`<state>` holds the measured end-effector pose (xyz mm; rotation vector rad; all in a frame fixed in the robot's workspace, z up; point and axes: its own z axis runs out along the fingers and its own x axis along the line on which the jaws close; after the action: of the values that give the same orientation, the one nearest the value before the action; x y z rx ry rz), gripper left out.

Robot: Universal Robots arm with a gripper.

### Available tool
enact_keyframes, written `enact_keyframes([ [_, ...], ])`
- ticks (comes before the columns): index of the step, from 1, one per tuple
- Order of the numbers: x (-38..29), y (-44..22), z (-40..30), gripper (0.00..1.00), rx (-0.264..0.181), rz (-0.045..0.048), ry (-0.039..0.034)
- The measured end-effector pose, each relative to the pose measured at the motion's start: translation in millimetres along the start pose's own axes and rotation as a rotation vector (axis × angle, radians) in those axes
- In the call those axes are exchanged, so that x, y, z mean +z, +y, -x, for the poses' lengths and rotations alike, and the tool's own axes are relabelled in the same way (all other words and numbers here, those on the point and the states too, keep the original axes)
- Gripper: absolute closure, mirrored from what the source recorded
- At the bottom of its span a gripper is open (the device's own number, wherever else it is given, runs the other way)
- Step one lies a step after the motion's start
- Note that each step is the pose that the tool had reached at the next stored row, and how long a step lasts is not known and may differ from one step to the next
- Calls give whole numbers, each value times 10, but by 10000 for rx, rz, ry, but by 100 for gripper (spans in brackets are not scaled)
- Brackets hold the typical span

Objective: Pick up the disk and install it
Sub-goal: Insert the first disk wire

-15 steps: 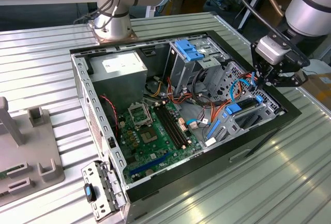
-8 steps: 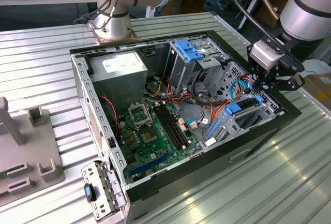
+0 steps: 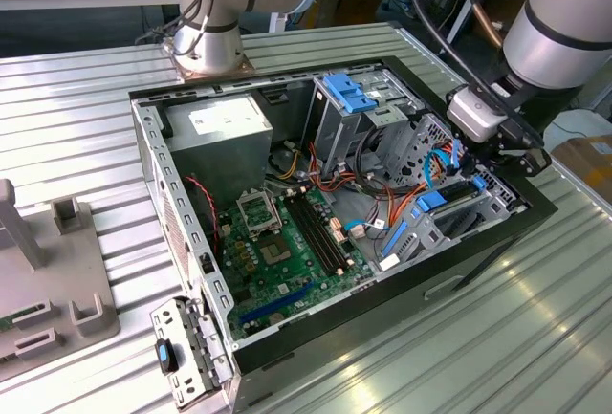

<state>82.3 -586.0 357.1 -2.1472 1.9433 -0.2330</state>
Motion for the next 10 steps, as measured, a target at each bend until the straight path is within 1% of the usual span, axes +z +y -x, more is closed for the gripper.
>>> enact_keyframes([
  [2,-5,30,-10,84,0,-13,1],
  [4,-5,47,-12,84,0,-16,0],
  [5,6,58,-18,84,-1,-17,-1],
  [8,17,65,-23,84,-1,-18,3],
  [9,19,71,-23,84,-2,-65,7],
  [10,23,80,-22,84,-18,-253,26],
])
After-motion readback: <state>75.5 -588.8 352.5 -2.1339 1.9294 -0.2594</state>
